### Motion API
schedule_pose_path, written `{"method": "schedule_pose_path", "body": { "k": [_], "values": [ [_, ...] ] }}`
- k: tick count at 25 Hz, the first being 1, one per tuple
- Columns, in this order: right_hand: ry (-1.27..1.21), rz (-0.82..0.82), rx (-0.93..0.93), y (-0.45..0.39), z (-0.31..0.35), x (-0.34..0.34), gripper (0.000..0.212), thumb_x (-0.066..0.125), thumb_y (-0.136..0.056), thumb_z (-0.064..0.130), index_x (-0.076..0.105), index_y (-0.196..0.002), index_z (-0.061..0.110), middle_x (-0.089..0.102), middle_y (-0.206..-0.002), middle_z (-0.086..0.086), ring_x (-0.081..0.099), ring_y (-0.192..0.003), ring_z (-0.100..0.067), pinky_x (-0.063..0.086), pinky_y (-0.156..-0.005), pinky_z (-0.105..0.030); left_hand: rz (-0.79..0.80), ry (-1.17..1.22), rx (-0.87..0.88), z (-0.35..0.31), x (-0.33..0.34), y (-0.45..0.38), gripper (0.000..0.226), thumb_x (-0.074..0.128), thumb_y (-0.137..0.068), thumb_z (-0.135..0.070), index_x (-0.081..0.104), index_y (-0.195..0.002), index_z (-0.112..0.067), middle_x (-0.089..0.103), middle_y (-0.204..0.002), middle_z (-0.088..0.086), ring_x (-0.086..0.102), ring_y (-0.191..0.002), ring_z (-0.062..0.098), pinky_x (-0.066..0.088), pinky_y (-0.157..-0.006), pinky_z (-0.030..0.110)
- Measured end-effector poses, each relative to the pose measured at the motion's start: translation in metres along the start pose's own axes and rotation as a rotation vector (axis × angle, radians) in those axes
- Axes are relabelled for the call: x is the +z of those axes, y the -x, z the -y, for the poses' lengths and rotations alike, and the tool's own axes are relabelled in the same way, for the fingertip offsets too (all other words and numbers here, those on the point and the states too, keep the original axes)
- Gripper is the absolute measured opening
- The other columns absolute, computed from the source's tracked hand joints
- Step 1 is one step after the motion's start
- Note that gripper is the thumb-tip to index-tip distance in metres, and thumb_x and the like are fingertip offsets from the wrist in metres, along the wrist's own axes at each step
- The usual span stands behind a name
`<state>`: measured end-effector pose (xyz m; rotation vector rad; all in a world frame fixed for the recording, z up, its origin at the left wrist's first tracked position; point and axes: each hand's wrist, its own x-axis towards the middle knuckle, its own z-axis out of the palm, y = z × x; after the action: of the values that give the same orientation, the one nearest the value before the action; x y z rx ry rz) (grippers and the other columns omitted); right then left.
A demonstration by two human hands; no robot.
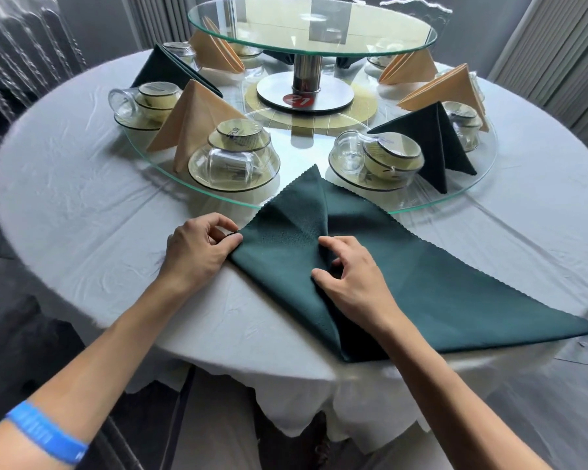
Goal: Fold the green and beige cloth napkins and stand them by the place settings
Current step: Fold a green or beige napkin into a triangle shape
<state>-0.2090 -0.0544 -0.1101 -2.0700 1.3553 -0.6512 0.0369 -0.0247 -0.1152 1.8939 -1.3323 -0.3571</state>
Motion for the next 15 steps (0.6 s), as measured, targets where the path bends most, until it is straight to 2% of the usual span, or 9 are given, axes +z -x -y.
{"method": "schedule_pose_path", "body": {
  "k": [2, 4, 6, 7, 9, 11, 13, 15],
  "values": [
    [0.188, 0.009, -0.011, 0.006, 0.005, -0.001, 0.060, 0.063, -0.086, 0.029, 0.046, -0.143, 0.018, 0.044, -0.143, -0.001, 0.047, -0.114, -0.025, 0.039, -0.102, -0.042, -0.015, -0.014, 0.012, 0.000, 0.001, 0.003, 0.009, 0.077, -0.082, -0.031, 0.072, -0.087, -0.025, 0.065, -0.068, -0.008, 0.056, -0.059, 0.008, 0.048, -0.070, 0.031],
    [0.429, -0.024, -0.056, 0.023, 0.013, 0.003, 0.060, 0.053, -0.088, 0.037, 0.042, -0.144, 0.019, 0.037, -0.152, -0.005, 0.047, -0.119, -0.030, 0.042, -0.097, -0.044, -0.032, -0.024, 0.034, 0.000, 0.001, 0.004, 0.009, 0.077, -0.082, -0.030, 0.072, -0.087, -0.025, 0.066, -0.069, -0.008, 0.058, -0.061, 0.011, 0.051, -0.074, 0.034],
    [0.541, -0.057, -0.142, 0.048, 0.016, 0.014, 0.056, 0.042, -0.087, 0.042, 0.051, -0.137, 0.018, 0.045, -0.148, -0.008, 0.054, -0.118, -0.031, 0.048, -0.091, -0.045, -0.043, -0.030, 0.049, 0.000, 0.001, 0.005, 0.008, 0.077, -0.083, -0.030, 0.072, -0.087, -0.025, 0.067, -0.070, -0.007, 0.060, -0.062, 0.013, 0.053, -0.075, 0.035],
    [0.579, -0.053, -0.165, 0.060, 0.014, 0.020, 0.055, 0.037, -0.089, 0.043, 0.054, -0.135, 0.018, 0.048, -0.146, -0.007, 0.055, -0.122, -0.031, 0.048, -0.094, -0.045, -0.047, -0.031, 0.049, 0.000, 0.001, 0.006, 0.008, 0.077, -0.083, -0.030, 0.071, -0.087, -0.025, 0.067, -0.070, -0.007, 0.060, -0.062, 0.013, 0.053, -0.075, 0.035],
    [0.647, -0.039, -0.166, 0.076, 0.004, 0.029, 0.055, 0.030, -0.096, 0.044, 0.051, -0.139, 0.019, 0.048, -0.148, -0.003, 0.049, -0.132, -0.030, 0.034, -0.106, -0.046, -0.054, -0.032, 0.048, 0.000, 0.000, 0.007, 0.008, 0.076, -0.083, -0.029, 0.071, -0.087, -0.024, 0.067, -0.071, -0.006, 0.061, -0.063, 0.014, 0.054, -0.075, 0.036],
    [0.684, -0.052, -0.152, 0.082, -0.005, 0.030, 0.057, 0.020, -0.101, 0.047, 0.046, -0.144, 0.019, 0.044, -0.151, 0.000, 0.042, -0.138, -0.029, 0.023, -0.108, -0.046, -0.062, -0.029, 0.042, 0.000, -0.001, 0.008, 0.007, 0.076, -0.083, -0.028, 0.071, -0.086, -0.025, 0.067, -0.072, -0.006, 0.061, -0.064, 0.015, 0.054, -0.075, 0.036],
    [0.712, -0.054, -0.139, 0.083, -0.007, 0.029, 0.062, 0.010, -0.102, 0.048, 0.044, -0.146, 0.020, 0.042, -0.152, 0.000, 0.041, -0.139, -0.029, 0.021, -0.108, -0.047, -0.048, -0.039, 0.038, -0.001, -0.001, 0.010, 0.007, 0.076, -0.083, -0.029, 0.071, -0.086, -0.025, 0.067, -0.072, -0.006, 0.062, -0.066, 0.016, 0.054, -0.076, 0.037],
    [0.725, -0.053, -0.140, 0.082, -0.006, 0.030, 0.061, 0.013, -0.102, 0.049, 0.044, -0.146, 0.020, 0.042, -0.152, 0.000, 0.041, -0.139, -0.030, 0.020, -0.108, -0.048, -0.065, -0.089, 0.021, -0.006, 0.000, 0.012, 0.009, 0.075, -0.083, -0.031, 0.071, -0.089, -0.025, 0.068, -0.077, -0.005, 0.063, -0.072, 0.019, 0.052, -0.078, 0.038]
  ]
}}
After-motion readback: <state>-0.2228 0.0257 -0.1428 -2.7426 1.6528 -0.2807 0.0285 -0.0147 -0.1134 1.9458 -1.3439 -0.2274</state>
